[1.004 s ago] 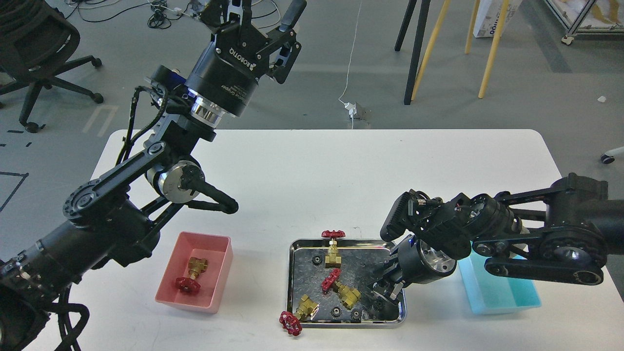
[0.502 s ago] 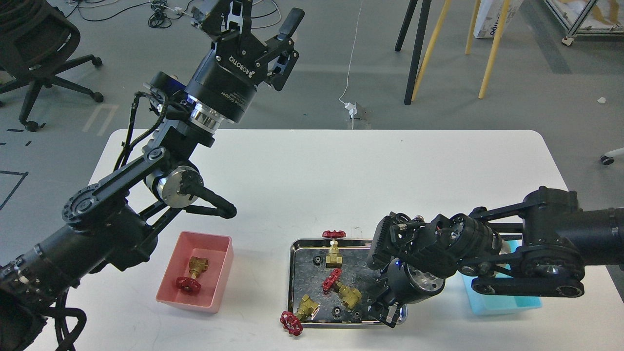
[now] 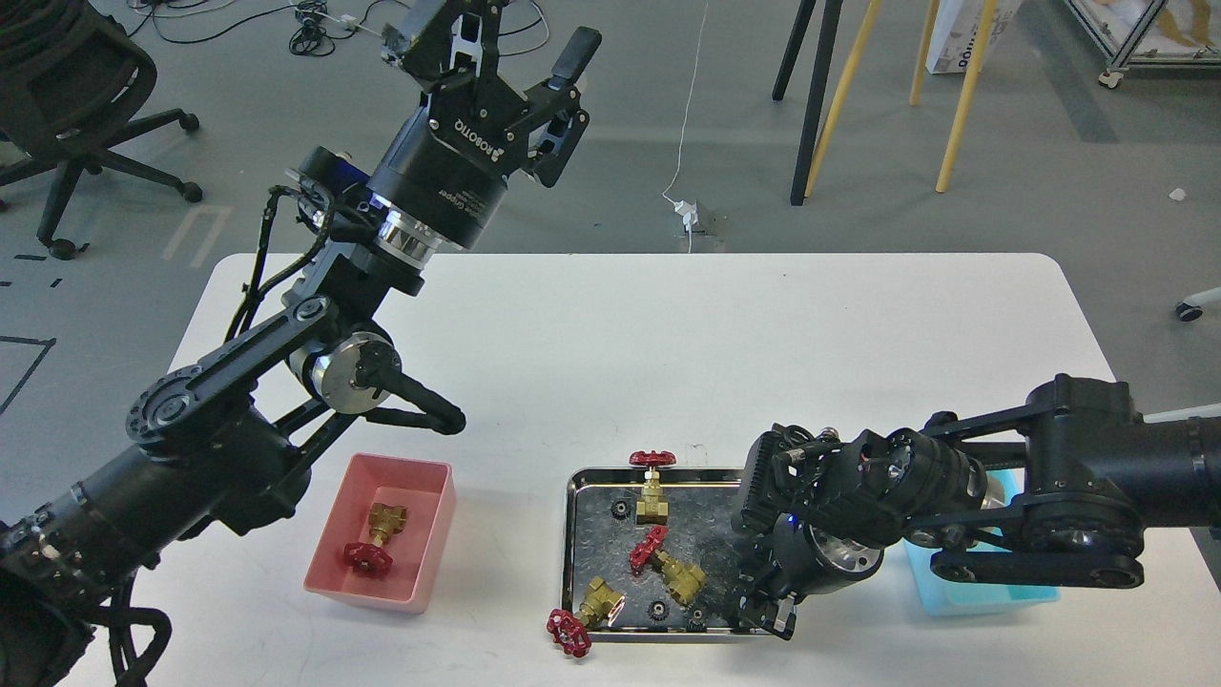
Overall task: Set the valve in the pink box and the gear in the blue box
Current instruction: 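Close the right gripper on the gear and lift it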
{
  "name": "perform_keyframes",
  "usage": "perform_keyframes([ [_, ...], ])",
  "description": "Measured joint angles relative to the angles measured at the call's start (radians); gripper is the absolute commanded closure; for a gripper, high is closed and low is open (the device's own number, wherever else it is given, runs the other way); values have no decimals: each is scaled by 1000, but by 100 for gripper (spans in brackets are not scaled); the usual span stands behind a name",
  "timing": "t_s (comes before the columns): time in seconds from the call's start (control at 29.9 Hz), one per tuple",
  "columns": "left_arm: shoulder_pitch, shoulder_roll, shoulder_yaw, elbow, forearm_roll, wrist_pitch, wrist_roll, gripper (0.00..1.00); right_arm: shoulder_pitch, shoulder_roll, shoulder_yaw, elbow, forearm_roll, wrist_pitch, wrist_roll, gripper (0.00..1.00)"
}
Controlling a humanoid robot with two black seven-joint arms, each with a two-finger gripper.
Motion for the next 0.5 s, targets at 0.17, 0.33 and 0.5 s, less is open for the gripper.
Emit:
perform_keyframes([
  [0.17, 7, 0, 0, 0, 1, -1, 0, 25, -6, 2, 1, 0, -6, 0, 0, 62],
  [0.33, 8, 0, 0, -1, 1, -2, 0, 24, -8, 3, 2, -1, -6, 0, 0, 62],
  [0.5, 11, -1, -1, -2, 1, -2, 0, 24, -18, 7, 2, -19, -6, 0, 0, 62],
])
